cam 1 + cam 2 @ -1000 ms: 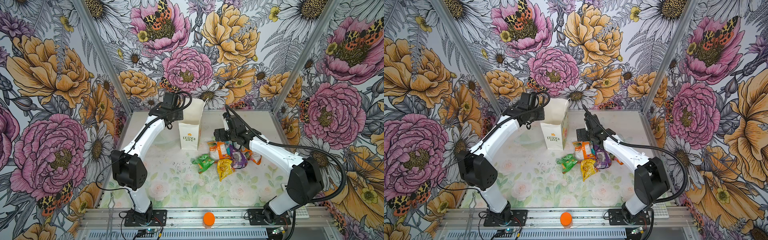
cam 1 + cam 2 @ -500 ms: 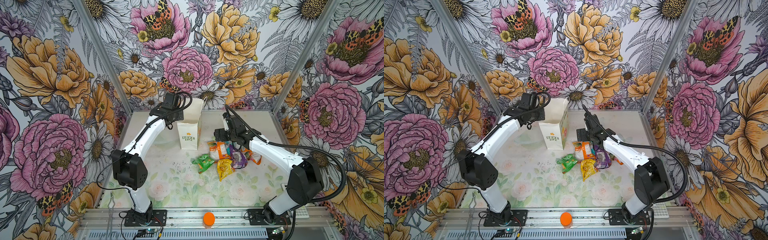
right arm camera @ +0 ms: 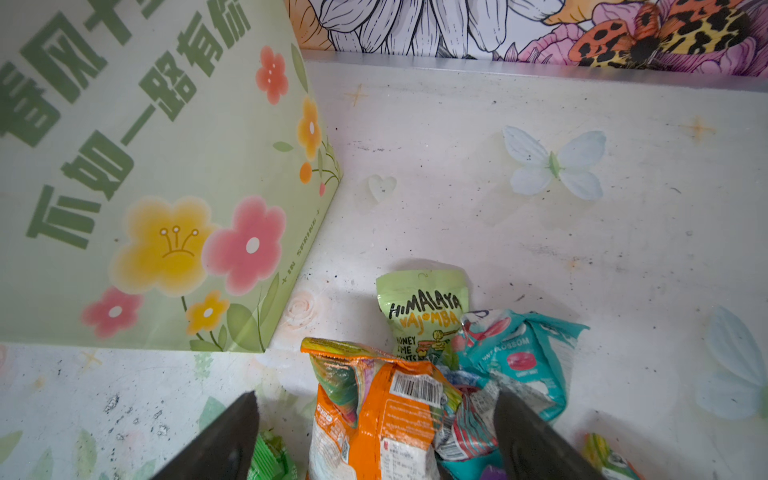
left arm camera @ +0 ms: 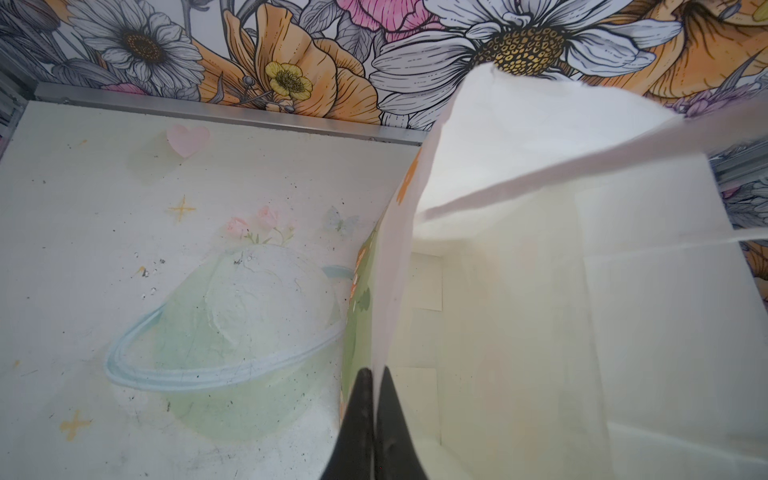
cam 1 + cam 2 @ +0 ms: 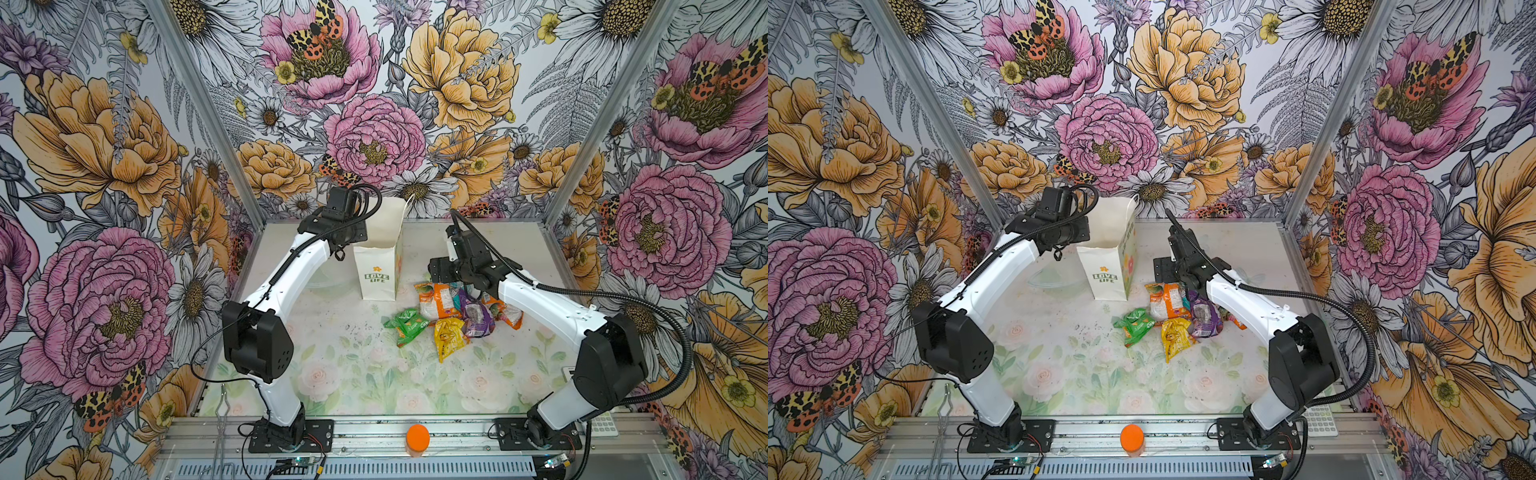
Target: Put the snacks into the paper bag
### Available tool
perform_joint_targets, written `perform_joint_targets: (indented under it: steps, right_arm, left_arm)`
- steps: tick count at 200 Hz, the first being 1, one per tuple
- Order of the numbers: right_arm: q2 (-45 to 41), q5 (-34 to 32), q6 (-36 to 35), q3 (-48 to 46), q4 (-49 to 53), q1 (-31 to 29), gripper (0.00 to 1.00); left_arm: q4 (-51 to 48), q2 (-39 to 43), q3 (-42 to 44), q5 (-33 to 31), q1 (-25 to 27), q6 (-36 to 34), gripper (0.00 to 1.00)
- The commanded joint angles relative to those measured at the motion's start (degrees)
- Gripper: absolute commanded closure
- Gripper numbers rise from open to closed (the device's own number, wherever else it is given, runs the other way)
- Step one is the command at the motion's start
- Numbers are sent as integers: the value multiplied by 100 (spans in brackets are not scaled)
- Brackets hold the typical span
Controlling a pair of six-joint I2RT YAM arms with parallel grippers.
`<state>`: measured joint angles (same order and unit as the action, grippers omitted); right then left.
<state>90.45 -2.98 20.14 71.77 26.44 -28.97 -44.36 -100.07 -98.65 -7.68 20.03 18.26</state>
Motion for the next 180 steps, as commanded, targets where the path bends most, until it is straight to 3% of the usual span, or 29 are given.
perform_joint_targets:
  steps: [1, 71, 97, 140, 180]
  right_arm:
    - [-88, 132, 146, -70, -19, -56, 9]
    - [-39, 1104, -80, -163, 195, -213, 8]
    - [56, 1264, -327, -154, 399, -432, 2]
    - [214, 1226, -596, -197, 459, -948, 0]
    - [467, 752, -722, -257, 520, -1305, 0]
  left_arm:
    - [127, 335, 247, 113, 42, 264, 100]
    - [156, 650, 476, 118, 66, 330, 100]
    - [147, 828, 661, 58, 84, 327, 100]
    - [156, 1178, 1021, -152, 137, 424, 100]
    - [152, 1441, 1358, -207, 174, 488, 100]
